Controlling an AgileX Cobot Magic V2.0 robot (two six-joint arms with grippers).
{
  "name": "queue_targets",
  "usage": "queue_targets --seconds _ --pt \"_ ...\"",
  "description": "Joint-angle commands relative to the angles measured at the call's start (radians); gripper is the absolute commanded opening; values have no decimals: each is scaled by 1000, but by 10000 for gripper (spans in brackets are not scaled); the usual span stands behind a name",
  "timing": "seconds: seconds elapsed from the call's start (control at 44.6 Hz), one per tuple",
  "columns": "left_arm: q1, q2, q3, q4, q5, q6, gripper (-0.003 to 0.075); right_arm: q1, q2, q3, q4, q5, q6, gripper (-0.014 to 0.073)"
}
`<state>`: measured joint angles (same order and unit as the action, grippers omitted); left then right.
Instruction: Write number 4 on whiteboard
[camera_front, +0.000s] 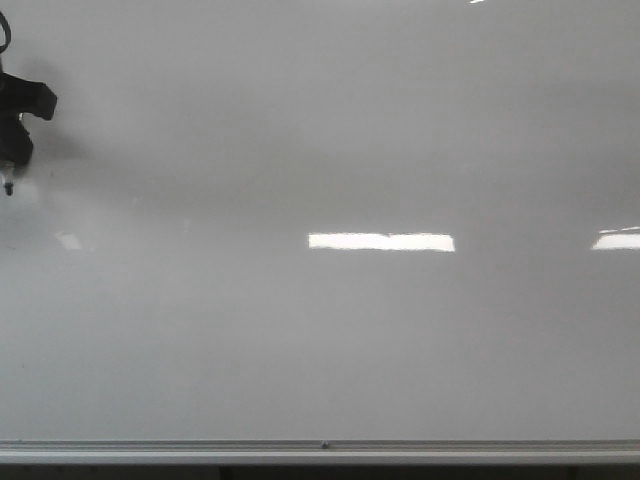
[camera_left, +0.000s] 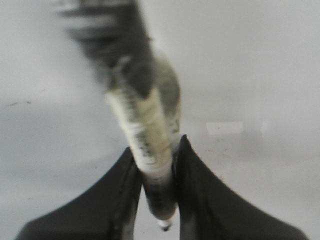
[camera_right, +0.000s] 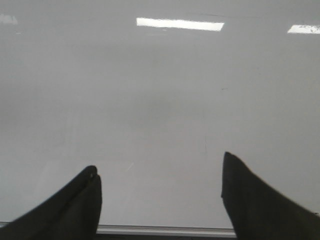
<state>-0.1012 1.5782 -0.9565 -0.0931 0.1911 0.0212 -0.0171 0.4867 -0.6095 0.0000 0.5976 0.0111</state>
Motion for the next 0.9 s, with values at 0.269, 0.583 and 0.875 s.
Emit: queue_targets --seconds 0.269,0.583,0.875 --pt "-16 -118 -114 -4 304 17 -20 -5 11 -33 -9 -70 -11 531" --pt "-184 -267 -234 -4 652 180 -20 -5 11 -33 -9 -70 -11 531" --pt "-445 -300 -255 -4 921 295 -20 -5 11 -33 -9 -70 -11 531"
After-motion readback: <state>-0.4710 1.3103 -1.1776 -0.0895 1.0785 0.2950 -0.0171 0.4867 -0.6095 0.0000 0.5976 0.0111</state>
